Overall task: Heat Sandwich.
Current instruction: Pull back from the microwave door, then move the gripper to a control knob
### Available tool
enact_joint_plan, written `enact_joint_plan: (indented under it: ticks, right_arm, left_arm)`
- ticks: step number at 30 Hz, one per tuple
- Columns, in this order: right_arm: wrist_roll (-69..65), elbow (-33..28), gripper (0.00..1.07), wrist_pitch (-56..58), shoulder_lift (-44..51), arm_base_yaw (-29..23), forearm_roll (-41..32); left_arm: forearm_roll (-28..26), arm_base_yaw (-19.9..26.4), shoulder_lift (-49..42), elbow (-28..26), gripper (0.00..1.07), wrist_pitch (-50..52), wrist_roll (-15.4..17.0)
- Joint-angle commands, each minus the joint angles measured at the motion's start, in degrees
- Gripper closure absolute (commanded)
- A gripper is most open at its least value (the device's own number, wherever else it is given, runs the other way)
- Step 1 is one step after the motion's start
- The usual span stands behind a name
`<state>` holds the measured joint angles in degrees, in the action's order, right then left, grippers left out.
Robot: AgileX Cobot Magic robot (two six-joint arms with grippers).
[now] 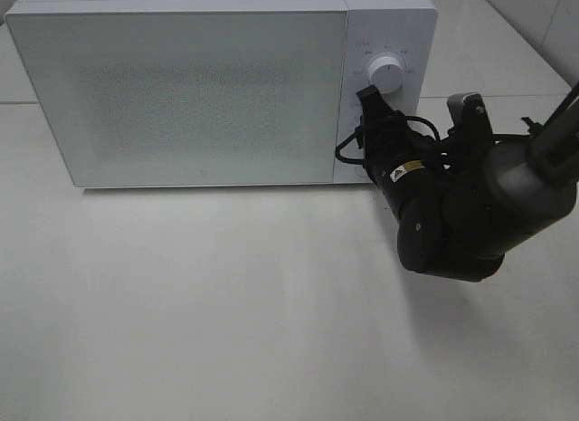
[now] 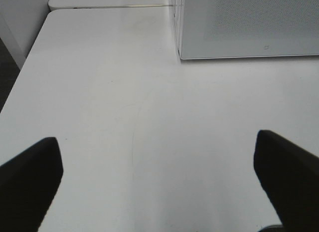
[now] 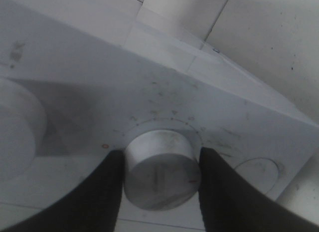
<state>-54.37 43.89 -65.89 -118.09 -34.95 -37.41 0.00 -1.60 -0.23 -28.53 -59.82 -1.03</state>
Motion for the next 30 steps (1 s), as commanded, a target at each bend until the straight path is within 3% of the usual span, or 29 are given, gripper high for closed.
enact_joint_plan:
  ticks: [1, 16, 30]
  right_arm:
    - [-8.8, 0.7, 0.9, -6.9, 0.6, 0.3, 0.7]
    - [-37.7, 0.7, 0.9, -6.9, 0.6, 0.3, -1.7]
    - [-34.3, 0.7, 0.88, -6.9, 0.6, 0.3, -0.2]
  left_arm:
    - [-0.5, 0.3, -1.5, 0.2, 0.05, 0.9, 0.1]
    - [-0.5, 0.3, -1.5, 0.2, 0.05, 0.9, 0.1]
    - [-0.5, 0.3, -1.5, 0.2, 0.05, 0.9, 0.1]
